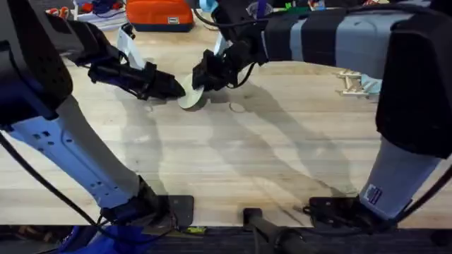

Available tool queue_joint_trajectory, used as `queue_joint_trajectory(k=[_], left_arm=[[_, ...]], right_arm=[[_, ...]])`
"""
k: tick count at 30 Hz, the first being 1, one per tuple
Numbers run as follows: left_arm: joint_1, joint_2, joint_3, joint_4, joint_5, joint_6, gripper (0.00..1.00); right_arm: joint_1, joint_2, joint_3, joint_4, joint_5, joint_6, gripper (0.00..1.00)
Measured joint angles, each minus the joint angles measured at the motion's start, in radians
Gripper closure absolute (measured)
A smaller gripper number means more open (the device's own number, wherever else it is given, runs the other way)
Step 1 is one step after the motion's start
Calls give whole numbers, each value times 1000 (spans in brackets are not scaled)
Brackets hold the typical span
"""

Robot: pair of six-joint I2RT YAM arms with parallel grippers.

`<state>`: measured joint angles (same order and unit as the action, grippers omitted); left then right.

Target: Pick up the plates from the table one by one and place each into a slot on the dish rack.

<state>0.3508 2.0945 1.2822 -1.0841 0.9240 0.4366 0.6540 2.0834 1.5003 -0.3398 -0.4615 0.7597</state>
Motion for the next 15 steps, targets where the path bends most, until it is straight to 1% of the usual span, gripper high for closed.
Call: queue_joint_trajectory(k=[4, 8, 12, 15], left_arm=[[-7, 2, 61, -66, -47, 36, 960], [-8, 2, 110, -108, -66, 62, 960], [-8, -18, 121, -135, -82, 70, 960], [-8, -76, 121, -152, -106, 73, 960]], right_arm=[[9, 0, 3, 4, -4, -6, 974], [11, 0, 3, 4, -7, -30, 974], [11, 0, 3, 5, -7, -69, 974], [11, 0, 3, 5, -6, -98, 974]])
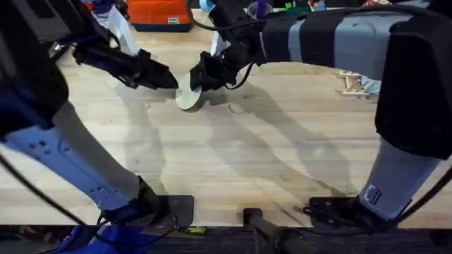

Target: Pick up the plates from the table one by one and place each into a slot on the dish rack.

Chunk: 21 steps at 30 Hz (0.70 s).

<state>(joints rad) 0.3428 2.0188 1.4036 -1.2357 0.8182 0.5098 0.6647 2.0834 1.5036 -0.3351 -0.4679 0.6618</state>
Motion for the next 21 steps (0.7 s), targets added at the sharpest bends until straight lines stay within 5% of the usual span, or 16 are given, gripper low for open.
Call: queue_joint_trajectory(k=[7, 21], left_arm=[[0, -213, 0, -40, -70, 3, 960], [0, -622, 0, -137, -238, -53, 961]], right_arm=[[3, -18, 1, -14, 33, -71, 973], [6, -191, 1, -143, 288, -290, 973]])
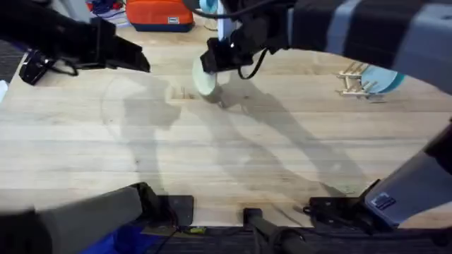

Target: Pick up the plates from the table one by one and place each into a slot on the dish rack.

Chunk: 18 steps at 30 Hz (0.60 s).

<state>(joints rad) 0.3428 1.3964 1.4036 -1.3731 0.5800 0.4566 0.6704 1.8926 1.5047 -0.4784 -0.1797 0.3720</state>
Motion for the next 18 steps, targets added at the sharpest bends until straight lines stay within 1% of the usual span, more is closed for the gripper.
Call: queue_joint_trajectory(k=[5, 10, 14, 18], left_arm=[[0, -156, 0, -32, -56, -26, 961], [0, -264, 0, -39, -91, -49, 961], [0, -305, 0, -47, -107, -65, 960], [0, -310, 0, -60, -114, -72, 959]], right_arm=[[0, -87, 0, -1, 92, -77, 973], [0, -153, 0, -23, 163, -136, 973], [0, -195, 0, -86, 221, -162, 973], [0, -243, 0, -162, 304, -176, 973]])
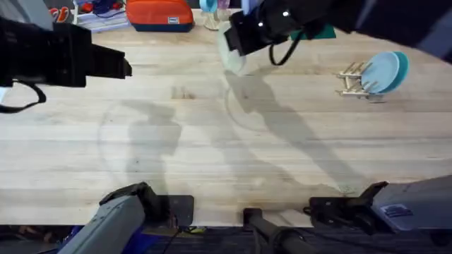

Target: Pick up the plates from the table one by one and place each into a slot on the dish rack.

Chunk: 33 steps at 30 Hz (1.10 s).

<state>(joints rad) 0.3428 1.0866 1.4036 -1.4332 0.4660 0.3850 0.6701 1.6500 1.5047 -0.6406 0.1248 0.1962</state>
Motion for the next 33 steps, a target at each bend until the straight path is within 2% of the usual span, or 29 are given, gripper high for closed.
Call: queue_joint_trajectory(k=[6, 11, 15, 16, 17, 27, 33], left_arm=[[0, 0, 0, -4, -8, -1, 917], [0, 0, 0, -8, -11, -3, 781], [0, 0, 0, -19, -15, -4, 175], [0, 0, 0, -19, -15, -8, 49], [0, 0, 0, -19, -15, -8, 17], [0, 0, 0, -19, -15, -8, 8], [0, 0, 0, -19, -15, -8, 7]], right_arm=[[0, -99, 0, -82, 159, -11, 973], [-1, -185, 0, -145, 288, -11, 973], [-1, -234, 0, -204, 366, 11, 973], [-1, -244, 0, -219, 380, 20, 973], [-2, -252, 0, -231, 389, 29, 973], [-66, -307, 0, -343, 426, 259, 973], [-110, -329, 0, -362, 434, 333, 973]])
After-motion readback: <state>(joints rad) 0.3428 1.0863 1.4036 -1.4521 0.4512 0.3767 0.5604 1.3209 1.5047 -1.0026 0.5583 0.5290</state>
